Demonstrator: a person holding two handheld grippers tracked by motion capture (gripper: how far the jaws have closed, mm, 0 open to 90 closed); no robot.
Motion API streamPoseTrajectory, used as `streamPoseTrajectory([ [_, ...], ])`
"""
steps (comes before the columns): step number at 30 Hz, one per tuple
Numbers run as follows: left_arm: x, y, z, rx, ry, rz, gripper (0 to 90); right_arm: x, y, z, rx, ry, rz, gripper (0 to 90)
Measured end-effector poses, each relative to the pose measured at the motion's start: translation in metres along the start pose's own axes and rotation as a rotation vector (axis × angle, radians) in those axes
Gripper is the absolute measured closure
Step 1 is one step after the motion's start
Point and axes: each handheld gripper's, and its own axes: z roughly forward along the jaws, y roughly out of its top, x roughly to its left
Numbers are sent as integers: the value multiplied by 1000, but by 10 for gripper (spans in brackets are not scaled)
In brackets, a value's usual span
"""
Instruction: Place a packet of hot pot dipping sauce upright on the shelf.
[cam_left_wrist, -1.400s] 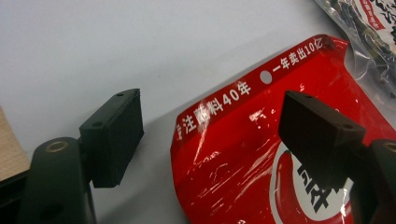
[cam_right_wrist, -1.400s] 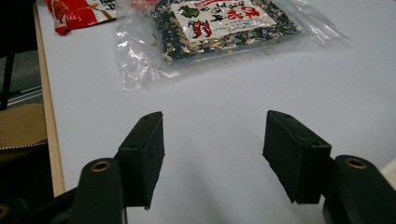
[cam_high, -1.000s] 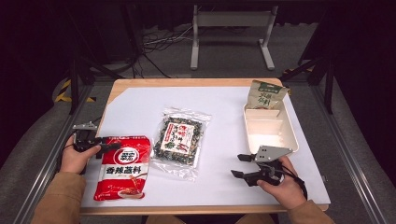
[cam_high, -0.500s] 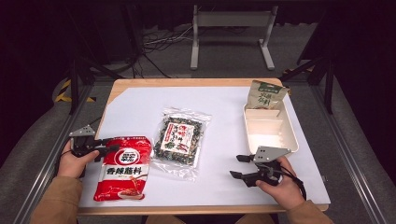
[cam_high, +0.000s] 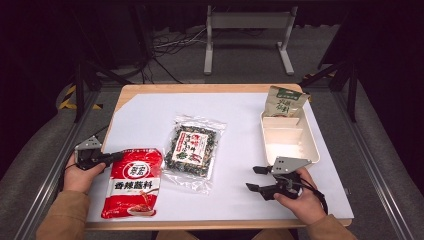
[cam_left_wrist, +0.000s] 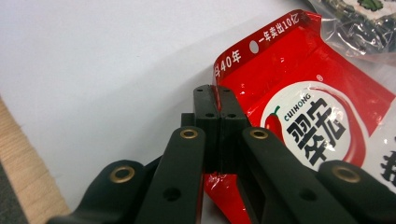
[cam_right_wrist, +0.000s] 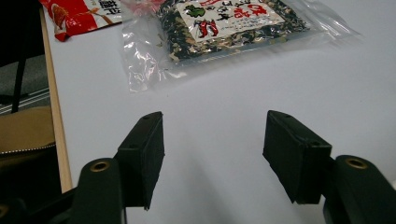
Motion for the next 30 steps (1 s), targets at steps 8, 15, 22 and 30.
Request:
streamPoseTrajectory([
  [8,-12,17,-16,16,50,20,900,-1,4,3,-6,8,1,400],
  [15,-22,33,-34,-3,111,11,900,0,5,3,-8,11,-3,404],
  [22,-31,48,-61,-63,143,30,900,0,5,1,-12,5,-2,406],
  [30,-44,56,-79,-106,138,65,900,1,6,0,-14,3,-5,412],
])
